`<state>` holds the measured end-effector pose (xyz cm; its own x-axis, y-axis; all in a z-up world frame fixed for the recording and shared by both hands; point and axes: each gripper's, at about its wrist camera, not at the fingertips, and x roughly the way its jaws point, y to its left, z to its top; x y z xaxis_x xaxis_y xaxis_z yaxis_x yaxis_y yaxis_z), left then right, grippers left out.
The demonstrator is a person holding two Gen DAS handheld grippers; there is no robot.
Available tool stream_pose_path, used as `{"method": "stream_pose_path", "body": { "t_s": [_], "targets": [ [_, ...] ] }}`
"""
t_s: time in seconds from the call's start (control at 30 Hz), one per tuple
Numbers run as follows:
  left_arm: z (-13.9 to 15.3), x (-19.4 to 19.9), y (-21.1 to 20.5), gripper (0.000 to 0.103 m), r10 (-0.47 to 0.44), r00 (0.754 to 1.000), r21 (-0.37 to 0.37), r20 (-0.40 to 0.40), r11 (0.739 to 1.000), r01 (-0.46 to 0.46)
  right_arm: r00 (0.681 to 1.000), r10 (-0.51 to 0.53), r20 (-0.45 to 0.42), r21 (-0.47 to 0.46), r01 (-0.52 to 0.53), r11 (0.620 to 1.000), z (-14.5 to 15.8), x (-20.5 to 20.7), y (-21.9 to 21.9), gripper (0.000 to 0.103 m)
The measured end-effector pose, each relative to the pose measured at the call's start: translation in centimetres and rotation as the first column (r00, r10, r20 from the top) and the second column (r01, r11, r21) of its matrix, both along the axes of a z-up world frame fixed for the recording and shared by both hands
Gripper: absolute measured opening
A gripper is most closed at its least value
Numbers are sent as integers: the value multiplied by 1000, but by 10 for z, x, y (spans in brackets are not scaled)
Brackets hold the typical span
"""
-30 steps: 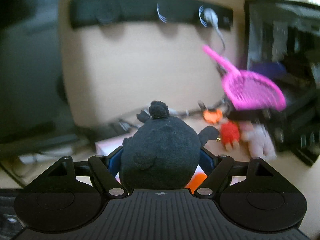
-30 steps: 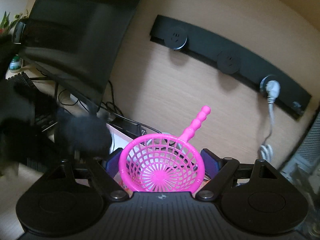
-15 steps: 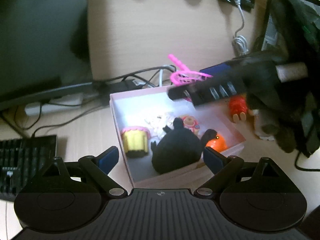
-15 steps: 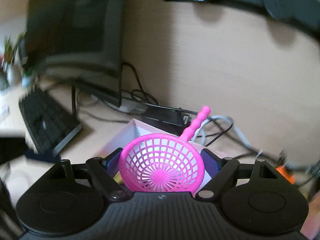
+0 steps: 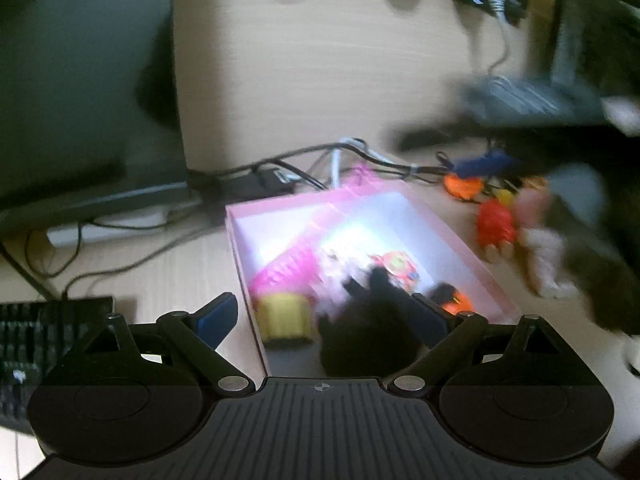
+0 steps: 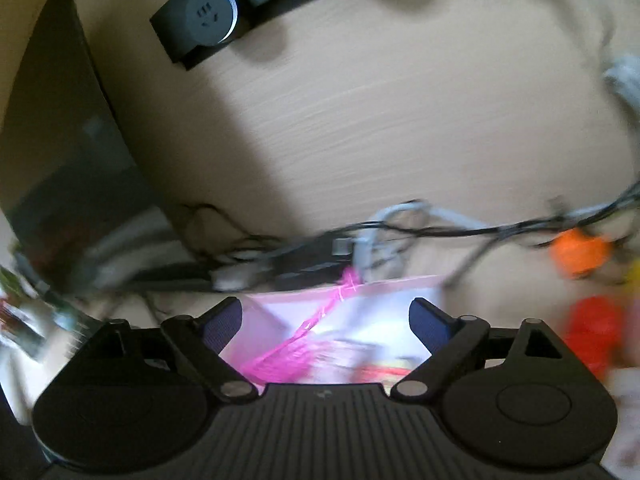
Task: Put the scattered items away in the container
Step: 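Release the black plush into the pink box with the left gripper while the right drops the net in, then grasp the pink-haired doll with the right gripper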
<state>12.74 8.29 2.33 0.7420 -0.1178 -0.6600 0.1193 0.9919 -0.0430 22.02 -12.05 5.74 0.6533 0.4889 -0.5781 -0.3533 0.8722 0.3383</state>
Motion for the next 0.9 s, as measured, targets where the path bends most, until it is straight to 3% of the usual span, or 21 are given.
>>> {"method": "stream_pose_path", "body": {
  "t_s": [0.1,0.23,0.33,0.4,0.6,0.7,0.77,0.87,0.9],
  "targets": [
    [2,23,-1,75,-12,1000,6,-6,1000,12,999,-26,42,-126,31,992,-8,-23,-22,91],
    [2,42,-15,70,-54,998,61,-12,997,55,993,-20,120,-305,56,951,-24,-59,-34,91],
    [3,41,-27,73,-90,996,65,-18,994,91,985,-23,172,-437,97,894,-43,-71,-34,91],
    [3,34,-36,86,-115,993,72,-18,991,116,984,-52,168,-449,123,885,-53,-68,-42,91],
    [-1,-1,-56,92,-158,987,69,-39,985,161,967,-167,193,-456,239,858,-65,-46,-64,91],
    [-5,-13,-64,94,-178,982,49,-60,982,181,955,-183,232,-465,274,842,-69,-34,-68,91],
    [-7,-22,-70,94,-191,979,35,-73,980,194,955,-163,246,-453,262,852,-68,-27,-65,91],
    [-10,-35,-79,94,-211,973,14,-93,977,213,968,-110,227,-415,199,888,-65,-12,-56,79],
    [-12,-39,-82,94,-218,971,6,-100,976,220,970,-110,215,-423,194,885,-65,-6,-52,70]
  ]
}}
